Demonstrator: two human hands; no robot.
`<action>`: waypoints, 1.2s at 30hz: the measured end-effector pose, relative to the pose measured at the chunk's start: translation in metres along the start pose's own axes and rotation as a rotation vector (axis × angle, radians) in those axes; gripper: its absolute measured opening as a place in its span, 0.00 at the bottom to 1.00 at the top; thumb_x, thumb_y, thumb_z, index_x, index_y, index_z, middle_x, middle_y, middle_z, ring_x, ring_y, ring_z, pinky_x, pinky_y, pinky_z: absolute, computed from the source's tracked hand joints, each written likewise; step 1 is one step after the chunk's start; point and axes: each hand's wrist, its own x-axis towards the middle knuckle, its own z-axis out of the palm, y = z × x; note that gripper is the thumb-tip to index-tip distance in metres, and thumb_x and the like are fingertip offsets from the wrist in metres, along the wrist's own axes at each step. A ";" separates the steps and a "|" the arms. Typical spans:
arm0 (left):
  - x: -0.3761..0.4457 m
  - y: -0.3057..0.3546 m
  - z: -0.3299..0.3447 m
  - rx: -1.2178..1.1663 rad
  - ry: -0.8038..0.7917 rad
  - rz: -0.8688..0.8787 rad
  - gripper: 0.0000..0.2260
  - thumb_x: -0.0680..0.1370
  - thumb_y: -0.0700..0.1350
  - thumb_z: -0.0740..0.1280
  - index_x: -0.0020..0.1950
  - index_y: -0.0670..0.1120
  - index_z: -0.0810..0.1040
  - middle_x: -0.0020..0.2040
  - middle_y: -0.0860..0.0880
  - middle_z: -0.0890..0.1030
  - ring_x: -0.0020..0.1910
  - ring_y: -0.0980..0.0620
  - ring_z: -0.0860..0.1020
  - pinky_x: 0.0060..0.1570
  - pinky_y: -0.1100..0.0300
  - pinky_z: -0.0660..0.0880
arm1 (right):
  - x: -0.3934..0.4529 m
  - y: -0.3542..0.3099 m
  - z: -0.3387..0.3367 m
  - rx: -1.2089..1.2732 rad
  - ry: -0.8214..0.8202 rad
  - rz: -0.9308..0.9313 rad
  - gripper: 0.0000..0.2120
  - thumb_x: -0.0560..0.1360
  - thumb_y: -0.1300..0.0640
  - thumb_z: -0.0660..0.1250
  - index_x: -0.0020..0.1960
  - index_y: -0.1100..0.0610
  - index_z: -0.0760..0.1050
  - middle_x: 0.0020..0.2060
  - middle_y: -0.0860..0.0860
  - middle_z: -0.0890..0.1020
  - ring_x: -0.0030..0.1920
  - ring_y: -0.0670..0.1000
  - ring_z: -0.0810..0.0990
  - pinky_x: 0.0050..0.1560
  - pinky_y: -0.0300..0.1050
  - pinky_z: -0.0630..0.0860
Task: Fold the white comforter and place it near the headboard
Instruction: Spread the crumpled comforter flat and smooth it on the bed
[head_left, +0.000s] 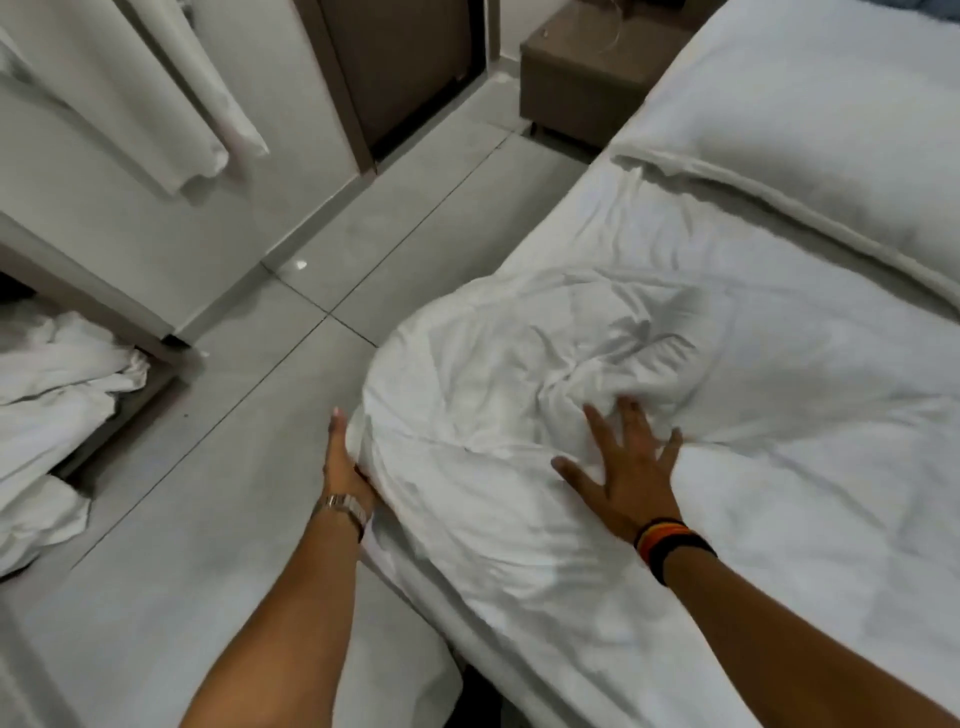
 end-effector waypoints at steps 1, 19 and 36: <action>0.017 0.018 -0.001 0.027 0.092 -0.074 0.57 0.58 0.82 0.69 0.80 0.53 0.66 0.75 0.47 0.73 0.72 0.39 0.73 0.72 0.37 0.67 | 0.022 -0.016 0.003 0.035 0.001 0.040 0.49 0.68 0.16 0.41 0.84 0.38 0.46 0.84 0.55 0.41 0.83 0.53 0.35 0.76 0.70 0.32; 0.095 0.117 0.222 1.688 -0.402 0.784 0.71 0.55 0.69 0.81 0.84 0.49 0.41 0.72 0.40 0.74 0.69 0.39 0.76 0.65 0.49 0.75 | 0.061 -0.081 0.066 0.086 0.071 0.366 0.52 0.69 0.18 0.55 0.82 0.36 0.33 0.78 0.57 0.23 0.78 0.57 0.22 0.77 0.74 0.42; 0.100 0.222 0.071 1.484 -0.006 0.529 0.68 0.56 0.79 0.71 0.83 0.52 0.39 0.76 0.39 0.71 0.70 0.36 0.74 0.66 0.41 0.74 | 0.095 -0.159 0.068 0.202 -0.175 0.481 0.45 0.73 0.19 0.46 0.83 0.38 0.39 0.83 0.49 0.35 0.83 0.55 0.34 0.76 0.74 0.37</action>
